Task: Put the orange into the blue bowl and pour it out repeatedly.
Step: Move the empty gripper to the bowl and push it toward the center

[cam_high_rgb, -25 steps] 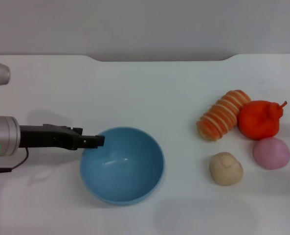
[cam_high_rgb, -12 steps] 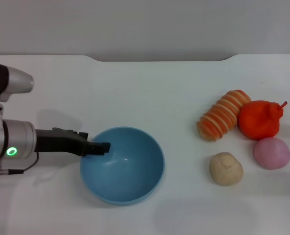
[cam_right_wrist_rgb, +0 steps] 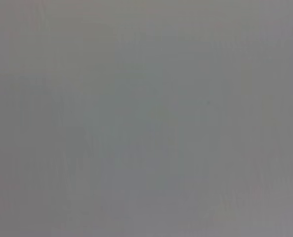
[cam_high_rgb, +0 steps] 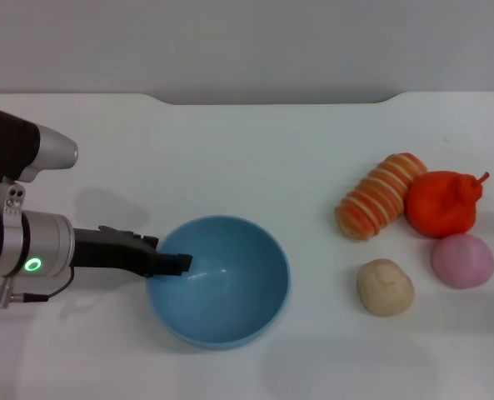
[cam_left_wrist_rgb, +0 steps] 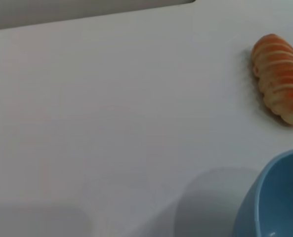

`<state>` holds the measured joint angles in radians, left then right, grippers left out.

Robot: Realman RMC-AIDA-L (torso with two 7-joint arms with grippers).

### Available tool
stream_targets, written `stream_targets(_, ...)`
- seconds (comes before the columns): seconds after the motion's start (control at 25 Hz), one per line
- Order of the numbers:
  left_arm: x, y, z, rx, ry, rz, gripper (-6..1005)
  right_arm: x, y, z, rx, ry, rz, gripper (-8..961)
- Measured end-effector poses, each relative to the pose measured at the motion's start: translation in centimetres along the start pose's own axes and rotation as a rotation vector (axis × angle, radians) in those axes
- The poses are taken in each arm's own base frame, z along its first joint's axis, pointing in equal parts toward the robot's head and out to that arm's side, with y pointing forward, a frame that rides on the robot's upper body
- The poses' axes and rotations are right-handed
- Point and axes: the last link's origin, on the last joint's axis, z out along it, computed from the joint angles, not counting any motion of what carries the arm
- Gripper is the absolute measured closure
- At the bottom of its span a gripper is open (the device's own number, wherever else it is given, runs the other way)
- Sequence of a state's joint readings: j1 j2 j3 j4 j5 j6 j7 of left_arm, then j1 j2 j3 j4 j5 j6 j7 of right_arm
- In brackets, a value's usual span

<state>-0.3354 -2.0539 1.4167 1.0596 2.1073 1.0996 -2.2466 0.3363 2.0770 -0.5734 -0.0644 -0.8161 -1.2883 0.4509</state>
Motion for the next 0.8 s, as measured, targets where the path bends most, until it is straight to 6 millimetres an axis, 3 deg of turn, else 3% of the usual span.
stream_targets(0.12, 0.1, 0.0, 0.0, 0.000, -0.001, 0.004, 249, 0.0, 0.0, 0.0, -0.001, -0.001, 0.000, 238)
stream_targets(0.36, 0.2, 0.0, 0.5, 0.022, -0.059, 0.063, 457, 0.0, 0.1, 0.2, -0.003, -0.001, 0.000, 238)
stream_targets(0.56, 0.6, 0.7, 1.2, 0.022, -0.108, 0.117, 698, 0.0, 0.1, 0.2, -0.003, 0.000, 0.001, 238)
stream_targets(0.8, 1.9, 0.9, 0.9, 0.033, -0.082, 0.141, 810, 0.0, 0.1, 0.2, -0.002, 0.000, 0.000, 238)
